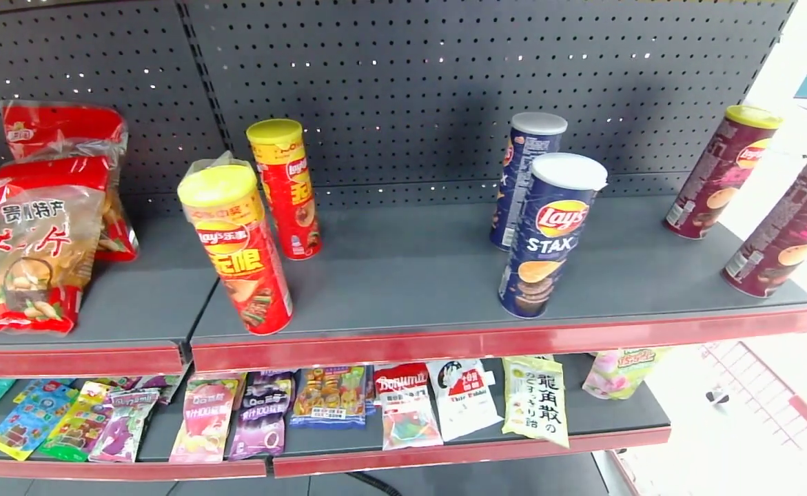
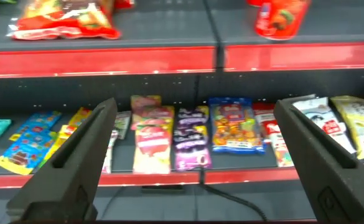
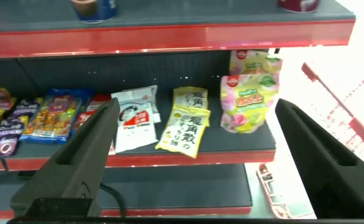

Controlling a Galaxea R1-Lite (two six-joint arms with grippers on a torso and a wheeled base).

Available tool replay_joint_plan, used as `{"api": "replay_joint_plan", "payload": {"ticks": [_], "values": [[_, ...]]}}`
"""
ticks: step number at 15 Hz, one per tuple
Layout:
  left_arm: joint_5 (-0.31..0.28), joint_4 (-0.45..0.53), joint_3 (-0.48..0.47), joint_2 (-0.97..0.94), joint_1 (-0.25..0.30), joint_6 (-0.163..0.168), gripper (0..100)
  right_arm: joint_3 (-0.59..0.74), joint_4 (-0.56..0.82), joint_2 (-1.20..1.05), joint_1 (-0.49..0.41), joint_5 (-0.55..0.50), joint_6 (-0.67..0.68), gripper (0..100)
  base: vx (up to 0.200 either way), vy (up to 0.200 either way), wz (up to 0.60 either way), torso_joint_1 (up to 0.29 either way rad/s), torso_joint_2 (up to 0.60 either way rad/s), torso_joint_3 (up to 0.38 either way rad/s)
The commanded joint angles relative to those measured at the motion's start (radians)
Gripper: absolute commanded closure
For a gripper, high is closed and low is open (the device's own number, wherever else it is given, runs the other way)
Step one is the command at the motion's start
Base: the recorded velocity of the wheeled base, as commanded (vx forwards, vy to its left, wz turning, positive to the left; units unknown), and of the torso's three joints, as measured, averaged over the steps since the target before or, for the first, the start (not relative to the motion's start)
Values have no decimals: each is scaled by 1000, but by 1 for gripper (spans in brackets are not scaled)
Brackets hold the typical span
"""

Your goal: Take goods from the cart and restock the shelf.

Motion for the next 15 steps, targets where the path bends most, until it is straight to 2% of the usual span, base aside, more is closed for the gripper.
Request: {"api": "replay_joint_plan", "payload": {"ticks": [1,8,15], "values": [[0,0,0,1,0,0,0,0,0,0,0,1,0,0,0,-200,0,2,-2,-7],[0,-2,0,1,0,0,0,0,0,0,0,1,-2,0,0,-200,0,3,5,4],[0,-2,0,1,0,0,0,0,0,0,0,-2,-2,0,0,0,0,0,0,0]]}}
